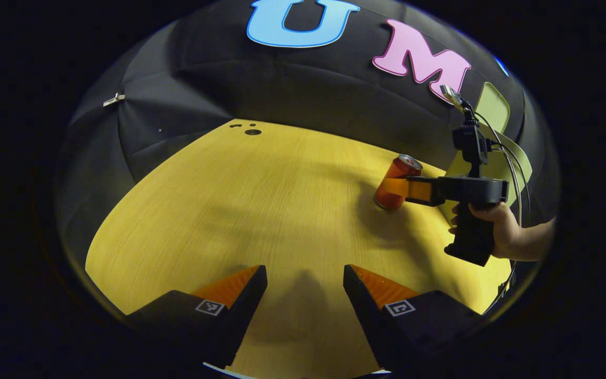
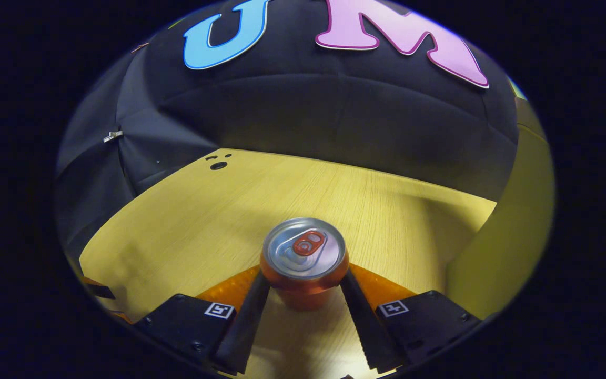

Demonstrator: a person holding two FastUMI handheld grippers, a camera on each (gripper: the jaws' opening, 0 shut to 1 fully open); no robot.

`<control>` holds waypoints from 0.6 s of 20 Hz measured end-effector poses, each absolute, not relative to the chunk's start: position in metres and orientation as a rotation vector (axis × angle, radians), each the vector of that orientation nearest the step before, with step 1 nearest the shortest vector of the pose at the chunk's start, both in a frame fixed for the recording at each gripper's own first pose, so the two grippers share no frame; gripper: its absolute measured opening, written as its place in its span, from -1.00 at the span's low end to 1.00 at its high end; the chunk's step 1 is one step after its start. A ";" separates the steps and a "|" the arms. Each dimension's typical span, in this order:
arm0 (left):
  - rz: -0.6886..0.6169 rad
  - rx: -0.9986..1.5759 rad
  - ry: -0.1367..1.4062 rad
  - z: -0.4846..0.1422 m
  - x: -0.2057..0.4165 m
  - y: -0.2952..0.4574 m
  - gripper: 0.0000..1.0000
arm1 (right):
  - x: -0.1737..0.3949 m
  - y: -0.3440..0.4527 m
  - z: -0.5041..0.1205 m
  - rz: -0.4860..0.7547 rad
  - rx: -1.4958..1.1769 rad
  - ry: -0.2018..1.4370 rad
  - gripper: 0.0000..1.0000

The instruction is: Press the lid of the desktop garbage bin to open it, pick up the crumpled paper on the desktop and throw it into the bin, then pick up the pop can on the desktop and drop it into the bin, and finally close the garbage bin lid.

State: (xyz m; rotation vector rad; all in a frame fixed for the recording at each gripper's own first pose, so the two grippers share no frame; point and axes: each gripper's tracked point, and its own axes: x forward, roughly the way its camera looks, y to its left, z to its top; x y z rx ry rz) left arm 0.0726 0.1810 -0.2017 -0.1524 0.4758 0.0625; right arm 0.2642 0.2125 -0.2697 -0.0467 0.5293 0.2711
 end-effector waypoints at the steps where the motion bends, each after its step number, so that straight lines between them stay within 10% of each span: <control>1: 0.061 -0.150 0.474 -0.201 0.071 0.181 0.89 | 0.262 0.212 -0.265 0.274 -0.052 0.524 0.67; 12: -0.007 -0.068 0.426 -0.177 0.063 0.150 0.89 | 0.232 0.206 -0.175 0.329 -0.107 0.409 0.65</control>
